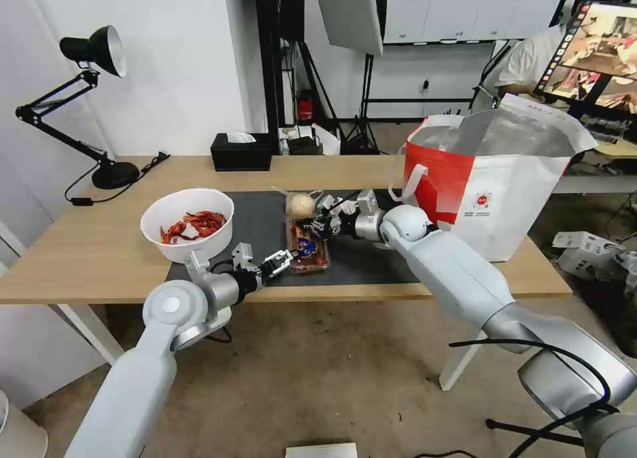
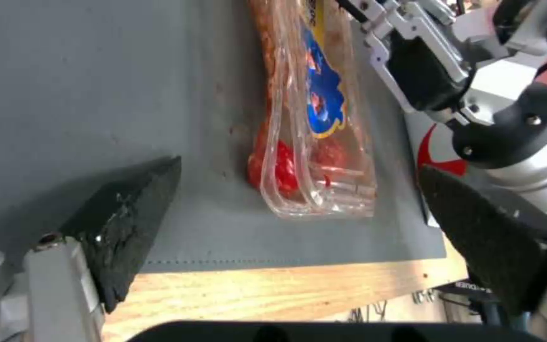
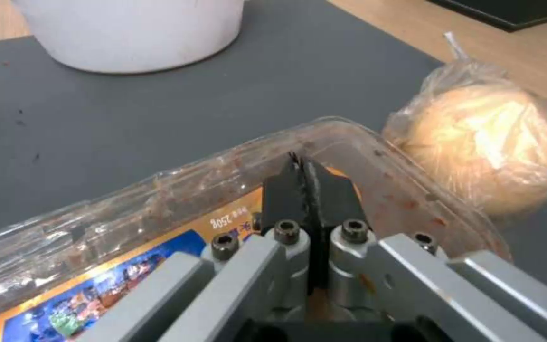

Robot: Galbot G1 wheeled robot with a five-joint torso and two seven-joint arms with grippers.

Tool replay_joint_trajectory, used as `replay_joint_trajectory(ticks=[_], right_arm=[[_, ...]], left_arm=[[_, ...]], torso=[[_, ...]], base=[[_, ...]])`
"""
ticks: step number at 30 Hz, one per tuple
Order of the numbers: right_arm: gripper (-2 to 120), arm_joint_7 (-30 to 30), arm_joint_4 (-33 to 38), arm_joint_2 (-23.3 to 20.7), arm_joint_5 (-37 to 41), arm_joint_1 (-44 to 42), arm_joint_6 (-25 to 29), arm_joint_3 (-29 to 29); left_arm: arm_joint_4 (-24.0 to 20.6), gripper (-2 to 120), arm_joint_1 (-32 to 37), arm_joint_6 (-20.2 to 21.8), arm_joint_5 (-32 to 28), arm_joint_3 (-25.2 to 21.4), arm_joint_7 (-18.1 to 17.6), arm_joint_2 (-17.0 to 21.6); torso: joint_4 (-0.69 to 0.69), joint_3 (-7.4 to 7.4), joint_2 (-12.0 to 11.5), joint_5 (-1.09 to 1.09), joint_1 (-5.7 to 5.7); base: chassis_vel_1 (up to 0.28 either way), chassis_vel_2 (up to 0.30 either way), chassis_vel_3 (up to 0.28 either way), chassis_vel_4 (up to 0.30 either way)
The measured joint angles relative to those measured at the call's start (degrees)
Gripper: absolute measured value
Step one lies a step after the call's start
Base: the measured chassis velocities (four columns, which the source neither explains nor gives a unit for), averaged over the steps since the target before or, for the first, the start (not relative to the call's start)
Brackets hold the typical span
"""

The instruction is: Pick up the trash from the table and place it into the takeout bag.

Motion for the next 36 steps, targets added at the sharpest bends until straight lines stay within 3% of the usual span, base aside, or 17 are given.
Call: replay_joint_trajectory(ticks=[17, 19, 22, 28, 36], right_arm=[[0, 0.2, 0.4, 0.2, 0.0, -0.3, -0.1, 0.1], [0, 0.3, 0.4, 0.2, 0.0, -0.3, -0.1, 0.2], [0, 0.4, 0.6, 0.2, 0.0, -0.3, -0.1, 0.3], [0, 0.5, 0.7, 0.2, 0.0, -0.3, -0.1, 0.3], [0, 0.6, 0.7, 0.4, 0.1, -0.3, -0.1, 0.4]], left_arm=[[3.0, 99, -3.5, -2.3, -1.4, 2.7, -1.2, -1.5], [3.2, 95, -3.9, -2.7, -1.4, 3.0, -2.1, -1.7], [3.6, 78, -4.5, -3.8, -1.5, 3.5, -3.5, -2.1], [3.7, 62, -4.7, -4.6, -1.7, 3.6, -3.6, -2.1], [4.0, 29, -5.1, -5.5, -1.8, 3.9, -3.4, -2.1]], torso=[[0.01, 0.02, 0.0, -0.01, 0.01], [0.01, 0.02, 0.0, -0.01, 0.01], [0.00, 0.02, 0.0, -0.02, 0.01], [0.00, 0.02, 0.0, -0.02, 0.02], [0.00, 0.02, 0.0, -0.02, 0.02]], base=[[0.000, 0.000, 0.000, 0.000], [0.000, 0.000, 0.000, 0.000], [0.000, 0.000, 0.000, 0.000], [0.000, 0.000, 0.000, 0.000], [0.000, 0.000, 0.000, 0.000]])
